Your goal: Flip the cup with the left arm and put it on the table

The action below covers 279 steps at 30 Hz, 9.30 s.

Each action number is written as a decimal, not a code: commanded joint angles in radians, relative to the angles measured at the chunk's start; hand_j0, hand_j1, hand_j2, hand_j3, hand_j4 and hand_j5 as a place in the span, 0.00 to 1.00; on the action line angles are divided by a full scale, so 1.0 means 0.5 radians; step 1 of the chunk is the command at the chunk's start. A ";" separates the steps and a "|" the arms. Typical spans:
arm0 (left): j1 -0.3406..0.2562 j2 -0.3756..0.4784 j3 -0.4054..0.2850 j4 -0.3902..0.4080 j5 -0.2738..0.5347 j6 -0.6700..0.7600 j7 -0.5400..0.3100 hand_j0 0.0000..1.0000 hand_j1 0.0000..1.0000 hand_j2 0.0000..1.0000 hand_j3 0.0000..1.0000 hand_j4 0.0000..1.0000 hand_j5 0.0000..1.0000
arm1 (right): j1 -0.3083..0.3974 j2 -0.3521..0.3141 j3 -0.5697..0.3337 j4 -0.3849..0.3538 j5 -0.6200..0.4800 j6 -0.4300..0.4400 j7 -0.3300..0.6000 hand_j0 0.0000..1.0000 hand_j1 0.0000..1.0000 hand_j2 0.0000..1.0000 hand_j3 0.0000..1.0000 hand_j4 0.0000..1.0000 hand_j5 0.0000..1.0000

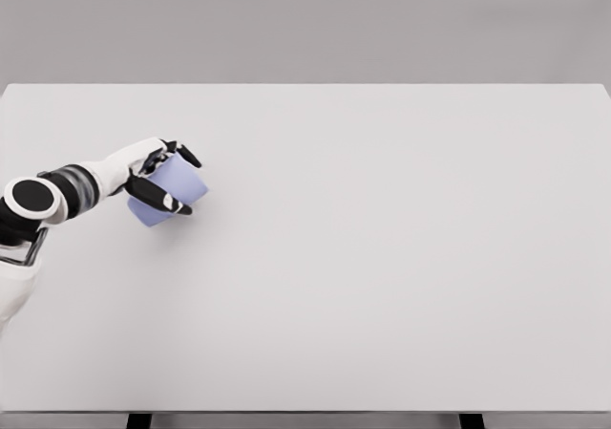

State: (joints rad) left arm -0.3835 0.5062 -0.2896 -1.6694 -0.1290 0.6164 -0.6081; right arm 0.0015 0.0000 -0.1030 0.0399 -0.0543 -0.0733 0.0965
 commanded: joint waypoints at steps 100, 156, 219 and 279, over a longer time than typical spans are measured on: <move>-0.061 -0.325 0.395 1.771 1.151 -2.454 -0.006 0.64 0.64 0.64 0.64 0.64 0.64 | 0.000 0.000 0.000 0.000 0.001 0.002 0.000 1.00 1.00 1.00 1.00 1.00 1.00; 0.000 -0.322 0.404 1.654 1.148 -2.454 -0.006 0.97 0.97 0.97 0.97 0.97 0.97 | 0.000 0.000 -0.003 0.000 0.001 -0.001 0.000 1.00 1.00 1.00 1.00 1.00 1.00; 0.089 -0.261 0.484 1.480 1.154 -2.454 -0.006 1.00 1.00 1.00 1.00 1.00 1.00 | 0.000 0.000 0.000 0.003 -0.002 -0.001 0.000 1.00 1.00 1.00 1.00 1.00 1.00; 0.190 -0.009 0.579 1.222 1.151 -2.454 -0.006 1.00 1.00 1.00 1.00 1.00 1.00 | 0.000 0.000 0.000 0.000 -0.002 -0.001 0.000 1.00 1.00 1.00 1.00 1.00 1.00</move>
State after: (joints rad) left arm -0.2884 0.4746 0.0002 -1.0339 0.4401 -0.6120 -0.6110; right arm 0.0015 0.0000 -0.1030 0.0401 -0.0544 -0.0733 0.0965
